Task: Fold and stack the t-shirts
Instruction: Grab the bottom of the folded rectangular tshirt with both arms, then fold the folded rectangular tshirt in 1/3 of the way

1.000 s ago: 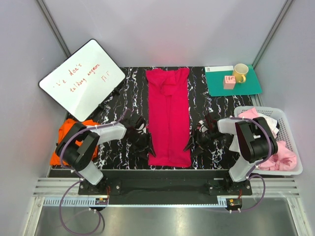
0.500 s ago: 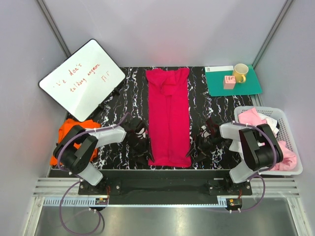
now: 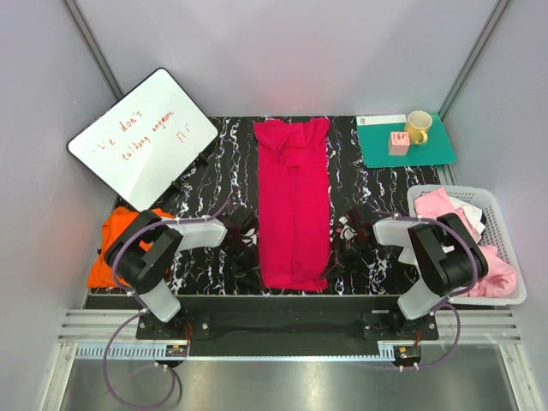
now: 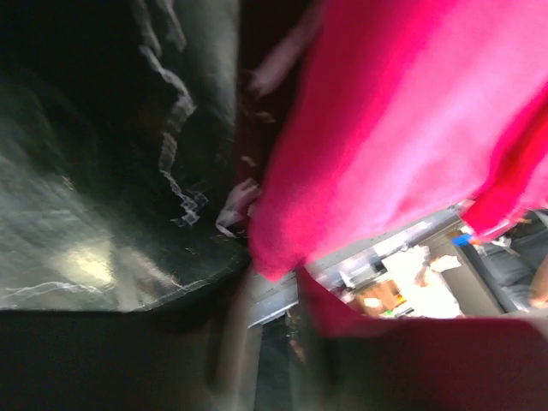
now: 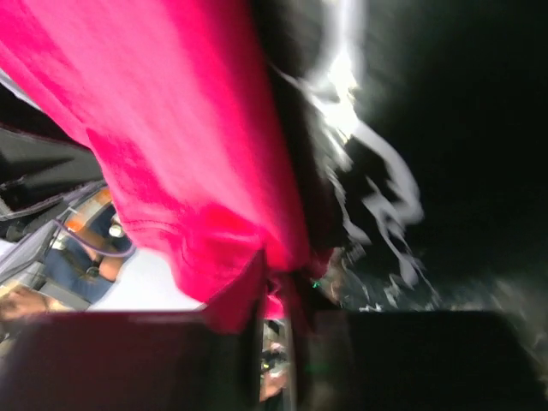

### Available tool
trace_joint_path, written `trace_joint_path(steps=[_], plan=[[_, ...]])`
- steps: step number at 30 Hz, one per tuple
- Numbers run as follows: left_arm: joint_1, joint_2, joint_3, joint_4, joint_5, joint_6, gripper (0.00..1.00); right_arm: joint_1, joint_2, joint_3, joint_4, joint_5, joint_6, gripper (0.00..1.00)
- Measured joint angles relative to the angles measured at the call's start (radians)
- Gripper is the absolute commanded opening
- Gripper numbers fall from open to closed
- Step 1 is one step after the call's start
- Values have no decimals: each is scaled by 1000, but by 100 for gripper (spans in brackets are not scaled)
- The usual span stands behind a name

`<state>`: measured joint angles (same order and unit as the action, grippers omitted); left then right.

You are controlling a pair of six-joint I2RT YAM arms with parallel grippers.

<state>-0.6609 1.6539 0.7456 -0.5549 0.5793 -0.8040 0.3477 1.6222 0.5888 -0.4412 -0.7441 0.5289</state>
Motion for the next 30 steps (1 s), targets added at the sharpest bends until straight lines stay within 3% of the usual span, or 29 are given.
trace_joint_path(steps=[10, 17, 24, 30], plan=[[-7, -23, 8, -19, -48, 7, 0, 29, -18, -5, 41, 17, 16, 0], [-8, -126, 121, -158, -226, 35, 0, 57, -126, 7, -245, 26, 89, 0], [-10, -148, 297, -248, -303, 79, 0, 59, -146, 202, -433, 63, 94, 0], [-4, -98, 447, -325, -346, 122, 0, 58, -23, 422, -510, 148, 32, 0]])
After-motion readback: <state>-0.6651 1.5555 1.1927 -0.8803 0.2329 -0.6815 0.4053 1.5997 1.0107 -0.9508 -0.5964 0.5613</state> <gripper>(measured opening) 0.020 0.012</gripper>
